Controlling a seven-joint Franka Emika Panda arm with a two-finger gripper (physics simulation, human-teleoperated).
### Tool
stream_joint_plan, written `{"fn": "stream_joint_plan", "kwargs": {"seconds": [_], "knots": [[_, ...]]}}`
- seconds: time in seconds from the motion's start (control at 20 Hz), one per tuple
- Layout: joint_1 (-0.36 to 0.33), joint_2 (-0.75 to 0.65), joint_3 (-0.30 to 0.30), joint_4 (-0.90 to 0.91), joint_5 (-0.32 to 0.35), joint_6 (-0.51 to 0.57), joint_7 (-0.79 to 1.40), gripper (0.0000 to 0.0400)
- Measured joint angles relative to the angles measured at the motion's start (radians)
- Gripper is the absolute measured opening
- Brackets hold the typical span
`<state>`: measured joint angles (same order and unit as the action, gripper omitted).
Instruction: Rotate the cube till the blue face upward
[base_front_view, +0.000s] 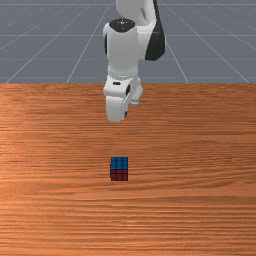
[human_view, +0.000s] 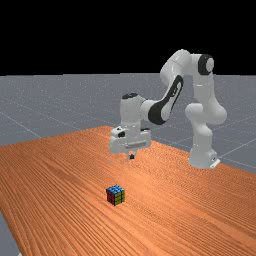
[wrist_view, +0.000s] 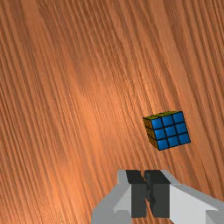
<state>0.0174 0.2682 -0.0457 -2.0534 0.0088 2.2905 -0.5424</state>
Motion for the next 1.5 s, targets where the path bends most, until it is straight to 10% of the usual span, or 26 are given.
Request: {"fn": "stream_joint_plan", "kwargs": {"seconds": [1.5], "knots": [[0.093,0.091,-0.121,0.147,0.127,-0.174,1.060,0.0000]]}}
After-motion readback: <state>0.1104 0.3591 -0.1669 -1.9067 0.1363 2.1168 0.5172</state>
